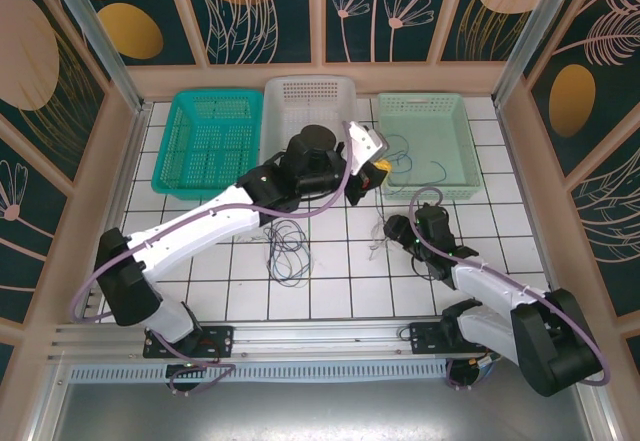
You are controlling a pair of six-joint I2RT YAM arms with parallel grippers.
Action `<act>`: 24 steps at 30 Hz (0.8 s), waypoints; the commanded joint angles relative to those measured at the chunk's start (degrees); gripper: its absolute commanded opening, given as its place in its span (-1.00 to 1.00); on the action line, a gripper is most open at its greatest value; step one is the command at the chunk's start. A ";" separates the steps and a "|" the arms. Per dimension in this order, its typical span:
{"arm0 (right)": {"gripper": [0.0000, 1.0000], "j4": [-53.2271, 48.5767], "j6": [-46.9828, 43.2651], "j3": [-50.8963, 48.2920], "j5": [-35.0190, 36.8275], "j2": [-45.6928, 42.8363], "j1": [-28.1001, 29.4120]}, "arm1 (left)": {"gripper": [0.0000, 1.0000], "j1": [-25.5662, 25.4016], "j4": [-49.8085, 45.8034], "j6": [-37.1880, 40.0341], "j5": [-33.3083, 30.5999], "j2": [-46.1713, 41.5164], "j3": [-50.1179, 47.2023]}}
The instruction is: Untangle the cables
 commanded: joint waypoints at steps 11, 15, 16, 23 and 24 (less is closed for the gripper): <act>0.50 -3.77 4.46 -3.14 4.62 -7.12 -1.33 | -1.00 1.78 3.23 3.30 -6.27 -6.35 3.18; 0.50 -3.99 5.05 -3.62 4.34 -6.95 -2.12 | -1.00 2.16 5.11 2.86 -6.84 -8.85 2.75; 0.50 -4.14 5.33 -3.61 4.46 -6.72 -2.30 | -1.00 2.37 5.91 2.79 -7.34 -9.57 2.43; 0.53 -4.90 5.48 -3.67 4.55 -5.63 -3.22 | -1.00 3.74 9.74 2.73 -9.76 -13.70 2.07; 0.53 -4.80 5.59 -3.77 4.64 -5.61 -3.27 | -1.00 3.91 9.79 2.73 -9.91 -13.87 2.48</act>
